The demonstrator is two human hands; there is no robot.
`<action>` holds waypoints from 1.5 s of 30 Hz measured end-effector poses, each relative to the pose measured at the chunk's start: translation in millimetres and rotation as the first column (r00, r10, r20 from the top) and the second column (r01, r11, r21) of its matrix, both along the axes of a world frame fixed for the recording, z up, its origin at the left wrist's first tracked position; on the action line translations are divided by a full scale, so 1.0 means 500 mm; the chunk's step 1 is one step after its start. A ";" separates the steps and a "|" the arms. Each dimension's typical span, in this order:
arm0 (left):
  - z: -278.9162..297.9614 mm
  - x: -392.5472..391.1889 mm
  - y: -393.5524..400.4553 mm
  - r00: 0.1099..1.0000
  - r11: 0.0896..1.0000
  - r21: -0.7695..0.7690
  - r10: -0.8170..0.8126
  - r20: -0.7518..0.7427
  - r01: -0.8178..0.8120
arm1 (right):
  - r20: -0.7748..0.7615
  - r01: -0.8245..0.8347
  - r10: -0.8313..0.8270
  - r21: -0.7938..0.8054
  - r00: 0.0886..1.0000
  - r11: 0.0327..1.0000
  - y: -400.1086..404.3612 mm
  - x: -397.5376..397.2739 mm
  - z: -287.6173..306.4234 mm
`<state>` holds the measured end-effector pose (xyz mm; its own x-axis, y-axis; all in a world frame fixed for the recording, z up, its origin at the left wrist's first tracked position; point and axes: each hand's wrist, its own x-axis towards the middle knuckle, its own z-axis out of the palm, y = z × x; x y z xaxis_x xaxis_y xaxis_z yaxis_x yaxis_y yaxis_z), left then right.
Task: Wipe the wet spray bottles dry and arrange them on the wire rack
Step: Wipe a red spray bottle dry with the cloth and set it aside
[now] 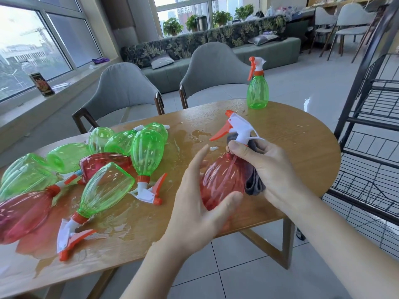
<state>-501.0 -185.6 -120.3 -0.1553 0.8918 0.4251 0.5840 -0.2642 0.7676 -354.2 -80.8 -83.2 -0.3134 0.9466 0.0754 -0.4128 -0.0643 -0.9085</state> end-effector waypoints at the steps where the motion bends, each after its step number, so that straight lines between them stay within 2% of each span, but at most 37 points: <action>1: 0.008 -0.009 0.002 0.991 0.996 -0.050 -0.073 0.110 0.079 | -0.004 -0.012 0.012 -0.003 1.000 1.000 0.000 0.001 0.002; 2: 0.015 -0.017 0.005 0.975 0.985 -0.092 -0.126 0.181 0.144 | -0.008 -0.007 0.007 -0.004 1.000 1.000 0.001 0.001 0.000; 4: 0.018 -0.022 0.012 0.964 0.974 -0.120 -0.163 0.208 0.191 | -0.009 0.046 -0.046 -0.002 0.999 0.999 -0.001 -0.004 -0.005; 7: 0.001 -0.002 0.022 0.999 0.998 -0.042 -0.035 0.035 0.037 | 0.006 0.172 -0.173 0.046 0.985 0.984 -0.010 -0.015 -0.012; 10: -0.017 0.030 0.022 0.986 0.990 0.063 0.134 -0.101 -0.129 | 0.054 0.225 -0.236 0.154 0.970 0.962 -0.016 -0.018 -0.018; 14: -0.023 0.041 0.023 0.961 0.977 0.026 0.214 -0.174 -0.213 | 0.124 0.238 -0.269 0.220 0.955 0.946 -0.015 -0.017 -0.017; 17: -0.014 0.018 0.024 0.990 0.994 0.044 0.108 -0.086 -0.104 | 0.077 0.196 -0.207 0.127 0.975 0.972 -0.007 -0.013 -0.006; 19: 0.000 -0.003 0.020 0.993 0.998 -0.027 -0.062 0.098 0.065 | 0.065 0.146 -0.153 0.091 0.986 0.985 -0.002 -0.009 -0.002; 21: 0.010 -0.018 0.019 0.953 0.975 -0.093 -0.174 0.247 0.202 | 0.076 0.139 -0.149 0.118 0.986 0.983 -0.004 -0.007 0.000; 24: 0.007 -0.019 0.024 0.965 0.979 -0.106 -0.148 0.219 0.174 | 0.099 0.209 -0.227 0.167 0.969 0.964 -0.007 -0.008 -0.006; 28: -0.003 -0.001 0.027 0.997 0.998 -0.055 -0.023 0.080 0.027 | 0.142 0.310 -0.361 0.290 0.922 0.905 -0.016 -0.008 -0.023; 31: 0.000 0.002 0.028 0.997 0.999 -0.044 0.005 0.074 -0.001 | 0.188 0.351 -0.454 0.409 0.871 0.842 -0.022 -0.008 -0.034; 33: 0.007 0.001 0.030 0.997 0.999 -0.047 -0.003 0.081 0.007 | 0.217 0.362 -0.545 0.547 0.810 0.755 -0.025 -0.009 -0.035; 35: 0.010 0.002 0.031 0.997 0.998 -0.053 -0.019 0.071 0.023 | 0.185 0.352 -0.656 0.722 0.731 0.596 -0.025 -0.010 -0.035; 37: 0.009 0.002 0.033 0.997 0.997 -0.063 -0.036 0.063 0.040 | 0.158 0.288 -0.709 0.836 0.688 0.467 -0.016 -0.011 -0.037; 40: 0.005 0.000 0.035 0.996 0.996 -0.061 -0.061 0.065 0.065 | 0.178 0.160 -0.723 0.914 0.667 0.372 0.004 -0.009 -0.030; 45: 0.001 0.005 0.038 0.996 0.997 -0.046 -0.066 0.062 0.069 | 0.302 -0.051 -0.674 0.930 0.675 0.365 0.021 0.005 -0.009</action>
